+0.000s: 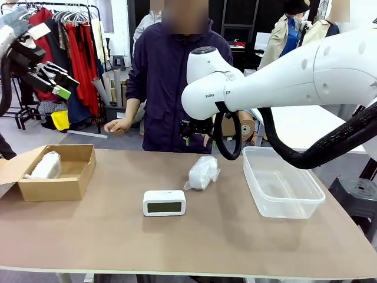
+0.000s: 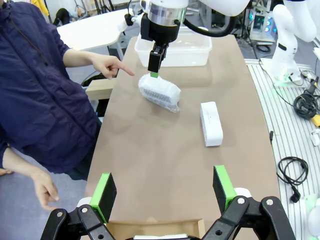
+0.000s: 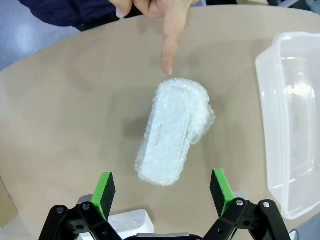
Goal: Separate and place wrapped and unwrapped clocks.
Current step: Pick up the Digital clock indicated by the person.
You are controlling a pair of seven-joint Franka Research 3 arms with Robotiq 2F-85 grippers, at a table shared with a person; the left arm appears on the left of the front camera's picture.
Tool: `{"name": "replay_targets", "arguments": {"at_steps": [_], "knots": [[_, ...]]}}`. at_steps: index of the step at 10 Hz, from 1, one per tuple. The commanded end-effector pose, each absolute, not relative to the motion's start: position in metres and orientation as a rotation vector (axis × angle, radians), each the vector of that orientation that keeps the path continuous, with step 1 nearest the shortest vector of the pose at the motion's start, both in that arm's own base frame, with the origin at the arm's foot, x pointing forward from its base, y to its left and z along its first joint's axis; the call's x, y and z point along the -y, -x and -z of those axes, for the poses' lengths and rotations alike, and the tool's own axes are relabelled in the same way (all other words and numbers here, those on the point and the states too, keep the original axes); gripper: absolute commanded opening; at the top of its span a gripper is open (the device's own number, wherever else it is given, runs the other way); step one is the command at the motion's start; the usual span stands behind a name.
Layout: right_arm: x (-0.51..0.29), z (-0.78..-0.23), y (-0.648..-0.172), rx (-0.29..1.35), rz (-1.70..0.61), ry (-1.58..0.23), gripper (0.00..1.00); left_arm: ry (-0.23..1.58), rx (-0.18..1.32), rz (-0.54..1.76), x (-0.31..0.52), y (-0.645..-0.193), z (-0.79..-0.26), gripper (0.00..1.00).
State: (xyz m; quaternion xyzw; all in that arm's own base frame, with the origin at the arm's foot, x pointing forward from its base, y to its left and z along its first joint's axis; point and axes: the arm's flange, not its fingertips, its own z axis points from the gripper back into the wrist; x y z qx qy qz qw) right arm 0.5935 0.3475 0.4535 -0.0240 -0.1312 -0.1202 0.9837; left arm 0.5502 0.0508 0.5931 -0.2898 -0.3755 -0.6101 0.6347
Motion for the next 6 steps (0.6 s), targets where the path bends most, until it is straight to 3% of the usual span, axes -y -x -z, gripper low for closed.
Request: {"name": "replay_targets", "arguments": {"at_steps": [1, 6], "knots": [[-0.349, -0.443, -0.594, 0.277, 0.329, 0.017, 1.00, 0.658, 0.860, 1.408, -0.052, -0.547, -0.594, 1.00], [-0.343, -0.394, -0.613, 0.292, 0.548, 0.054, 1.00, 0.658, 0.860, 1.408, -0.052, -0.547, -0.594, 1.00]]}}
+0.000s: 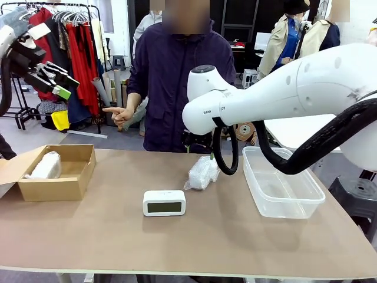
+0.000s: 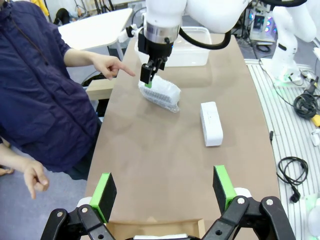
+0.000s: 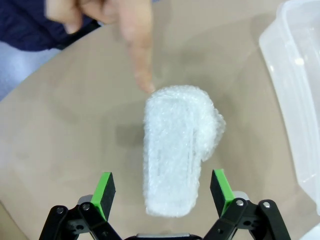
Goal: Separate and place wrapped and unwrapped clocks.
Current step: Pick up the Digital clock indicated by the person.
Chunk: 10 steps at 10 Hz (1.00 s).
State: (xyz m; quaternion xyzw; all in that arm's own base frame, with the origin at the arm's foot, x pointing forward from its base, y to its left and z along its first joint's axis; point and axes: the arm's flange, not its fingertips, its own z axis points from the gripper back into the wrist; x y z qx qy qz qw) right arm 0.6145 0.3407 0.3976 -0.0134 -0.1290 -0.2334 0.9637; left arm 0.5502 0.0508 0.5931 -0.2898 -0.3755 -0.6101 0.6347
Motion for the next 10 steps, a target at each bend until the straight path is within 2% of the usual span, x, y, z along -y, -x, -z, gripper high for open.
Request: {"name": "replay_targets", "arguments": {"at_steps": [1, 6, 8, 10], "knots": [[-0.344, -0.387, -0.615, 0.284, 0.576, 0.071, 1.00, 0.658, 0.860, 1.408, -0.052, -0.547, -0.594, 1.00], [-0.340, -0.392, -0.620, 0.262, 0.590, 0.054, 1.00, 0.658, 0.860, 1.408, -0.052, -0.547, -0.594, 1.00], [-0.328, -0.427, -0.612, 0.240, 0.439, 0.013, 1.00, 0.658, 0.860, 1.408, -0.052, -0.547, -0.594, 1.00], [-0.315, -0.470, -0.597, 0.158, 0.155, -0.045, 1.00, 0.658, 0.860, 1.408, -0.052, -0.547, -0.594, 1.00]]}}
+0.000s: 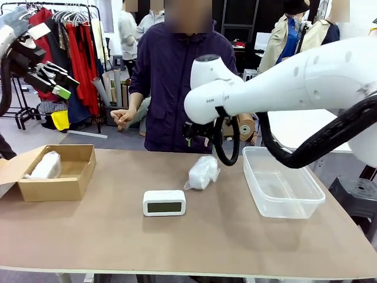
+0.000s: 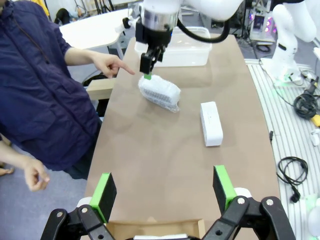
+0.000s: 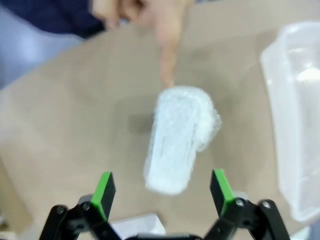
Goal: Separate and place wrapped and unwrapped clocks.
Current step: Pick up the Digital clock indicated by the person.
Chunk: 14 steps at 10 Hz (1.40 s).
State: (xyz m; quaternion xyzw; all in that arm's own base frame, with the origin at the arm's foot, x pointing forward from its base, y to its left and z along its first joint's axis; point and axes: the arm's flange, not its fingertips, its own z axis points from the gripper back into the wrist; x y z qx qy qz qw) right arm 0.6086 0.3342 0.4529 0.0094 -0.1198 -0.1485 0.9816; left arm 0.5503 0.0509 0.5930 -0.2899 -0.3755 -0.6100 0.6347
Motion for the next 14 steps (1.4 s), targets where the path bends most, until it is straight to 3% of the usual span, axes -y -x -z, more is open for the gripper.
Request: {"name": "replay_targets", "arguments": {"at_steps": [1, 6, 8, 11, 14], "knots": [[-0.308, -0.493, -0.584, 0.099, 0.032, -0.080, 1.00, 0.658, 0.860, 1.408, -0.052, -0.547, -0.594, 1.00], [-0.238, -0.572, -0.564, 0.025, -0.667, -0.247, 1.00, 0.658, 0.860, 1.408, -0.052, -0.547, -0.594, 1.00], [-0.203, -0.587, -0.573, 0.141, -0.934, -0.330, 1.00, 0.658, 0.860, 1.408, -0.052, -0.547, -0.594, 1.00], [-0.159, -0.611, -0.576, 0.379, -1.037, -0.526, 1.00, 0.658, 0.860, 1.408, -0.052, -0.547, -0.594, 1.00], [-0.118, -0.622, -0.587, 0.442, -0.975, -0.651, 1.00, 0.658, 0.860, 1.408, -0.052, -0.547, -0.594, 1.00]]}}
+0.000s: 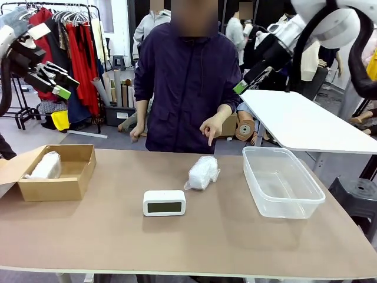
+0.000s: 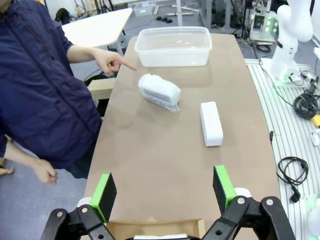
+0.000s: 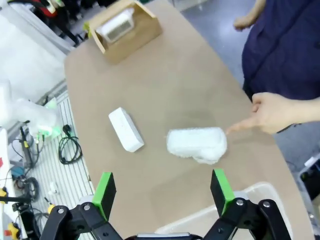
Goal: Separate and place wrapped and unwrapped clocks.
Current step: Pick up the Digital clock indicated by the person.
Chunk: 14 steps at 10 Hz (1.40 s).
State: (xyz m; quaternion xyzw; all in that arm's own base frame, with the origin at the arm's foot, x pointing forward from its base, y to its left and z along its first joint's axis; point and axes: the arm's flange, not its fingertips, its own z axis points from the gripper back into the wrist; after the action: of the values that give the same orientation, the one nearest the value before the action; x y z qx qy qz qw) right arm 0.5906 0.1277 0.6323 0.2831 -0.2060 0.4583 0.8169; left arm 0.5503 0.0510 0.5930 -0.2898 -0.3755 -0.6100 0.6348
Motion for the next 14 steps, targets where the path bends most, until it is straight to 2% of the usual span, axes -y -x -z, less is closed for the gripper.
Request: {"name": "replay_targets", "arguments": {"at_steps": [1, 6, 8, 9, 12, 13, 14], "knots": [[-0.104, -0.628, -0.591, 0.463, -0.977, -0.682, 1.00, 0.658, 0.860, 1.408, -0.052, -0.547, -0.594, 1.00], [-0.103, -0.632, -0.594, 0.452, -0.946, -0.660, 1.00, 0.658, 0.860, 1.408, -0.052, -0.547, -0.594, 1.00], [-0.069, -0.624, -0.572, 0.608, -1.379, -0.712, 1.00, 0.658, 0.860, 1.408, -0.052, -0.547, -0.594, 1.00], [-0.052, -0.625, -0.563, 0.655, -1.466, -0.706, 1.00, 0.658, 0.860, 1.408, -0.052, -0.547, -0.594, 1.00], [-0.029, -0.628, -0.559, 0.707, -1.531, -0.736, 1.00, 0.658, 0.860, 1.408, -0.052, -0.547, -0.594, 1.00], [-0.040, -0.635, -0.567, 0.653, -1.501, -0.656, 1.00, 0.658, 0.860, 1.408, -0.052, -0.547, -0.594, 1.00], [-0.040, -0.635, -0.567, 0.653, -1.501, -0.656, 1.00, 0.658, 0.860, 1.408, -0.052, -0.547, -0.594, 1.00]]}}
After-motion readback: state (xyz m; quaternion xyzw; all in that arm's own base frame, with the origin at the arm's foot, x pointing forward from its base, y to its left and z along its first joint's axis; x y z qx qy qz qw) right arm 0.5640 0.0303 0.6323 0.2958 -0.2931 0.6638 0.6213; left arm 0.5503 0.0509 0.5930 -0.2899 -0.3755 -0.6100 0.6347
